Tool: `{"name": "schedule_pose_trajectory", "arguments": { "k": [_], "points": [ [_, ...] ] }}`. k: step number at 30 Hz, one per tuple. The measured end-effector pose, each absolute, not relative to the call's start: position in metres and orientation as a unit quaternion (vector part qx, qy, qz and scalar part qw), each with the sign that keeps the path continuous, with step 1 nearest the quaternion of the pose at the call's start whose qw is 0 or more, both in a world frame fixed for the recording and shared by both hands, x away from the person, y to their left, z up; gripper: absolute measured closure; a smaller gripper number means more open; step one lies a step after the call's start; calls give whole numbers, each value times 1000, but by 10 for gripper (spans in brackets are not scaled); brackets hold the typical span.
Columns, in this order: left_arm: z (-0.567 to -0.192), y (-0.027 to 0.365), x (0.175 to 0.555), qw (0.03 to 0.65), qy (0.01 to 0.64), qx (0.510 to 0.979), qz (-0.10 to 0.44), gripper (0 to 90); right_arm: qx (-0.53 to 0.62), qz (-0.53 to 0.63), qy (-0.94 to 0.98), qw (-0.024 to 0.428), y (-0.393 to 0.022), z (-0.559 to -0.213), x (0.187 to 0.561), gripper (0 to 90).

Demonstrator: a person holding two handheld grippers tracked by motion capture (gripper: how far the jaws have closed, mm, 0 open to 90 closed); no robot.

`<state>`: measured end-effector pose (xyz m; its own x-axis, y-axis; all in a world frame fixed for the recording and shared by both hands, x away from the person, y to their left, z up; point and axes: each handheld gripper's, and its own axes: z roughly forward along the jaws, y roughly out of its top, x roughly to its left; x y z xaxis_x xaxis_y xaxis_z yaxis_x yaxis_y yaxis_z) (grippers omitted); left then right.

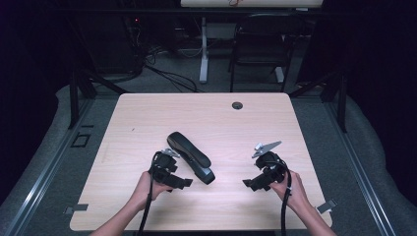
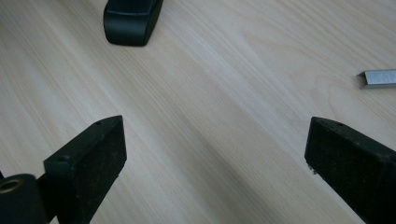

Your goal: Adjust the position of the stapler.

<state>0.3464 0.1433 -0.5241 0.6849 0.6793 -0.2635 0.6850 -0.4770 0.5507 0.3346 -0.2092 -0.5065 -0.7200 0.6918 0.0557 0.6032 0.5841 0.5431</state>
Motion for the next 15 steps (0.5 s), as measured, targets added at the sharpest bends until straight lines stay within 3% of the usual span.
{"name": "schedule_pose_trajectory", "arguments": {
  "k": [7, 15],
  "points": [
    [-513, 178, 340, 344, 440, 829, 11, 2, 360, 279, 888, 67, -189, -503, 338, 31],
    [-510, 202, 329, 349, 458, 817, 20, 0, 342, 288, 893, 58, -163, -500, 342, 0]
  ]
}}
